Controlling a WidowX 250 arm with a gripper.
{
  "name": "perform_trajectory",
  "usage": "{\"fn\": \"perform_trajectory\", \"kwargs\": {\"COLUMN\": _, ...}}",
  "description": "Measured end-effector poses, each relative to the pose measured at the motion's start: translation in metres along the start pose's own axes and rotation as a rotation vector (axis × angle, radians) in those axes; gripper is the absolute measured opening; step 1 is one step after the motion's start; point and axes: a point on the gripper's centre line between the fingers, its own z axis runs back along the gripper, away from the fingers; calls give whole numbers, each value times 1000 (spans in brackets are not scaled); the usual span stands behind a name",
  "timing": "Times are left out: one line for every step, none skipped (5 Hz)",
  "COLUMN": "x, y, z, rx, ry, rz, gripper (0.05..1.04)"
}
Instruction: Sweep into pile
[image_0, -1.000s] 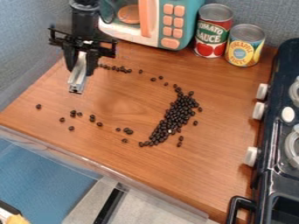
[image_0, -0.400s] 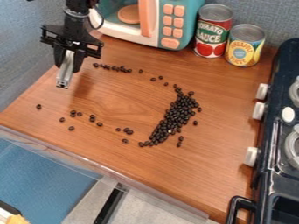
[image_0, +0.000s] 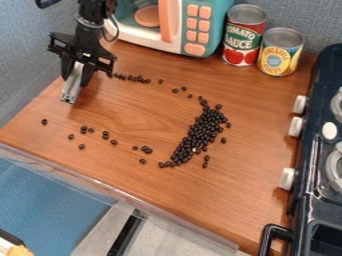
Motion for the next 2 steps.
{"fn": "perform_trajectory", "kwargs": {"x": 6, "y": 1, "z": -5, "rx": 21, "ry": 26, "rz": -23, "gripper": 380}}
{"fn": "perform_trajectory", "kwargs": {"x": 11, "y": 1, "z": -8, "rx": 36, "ry": 26, "rz": -67, "gripper": 381}}
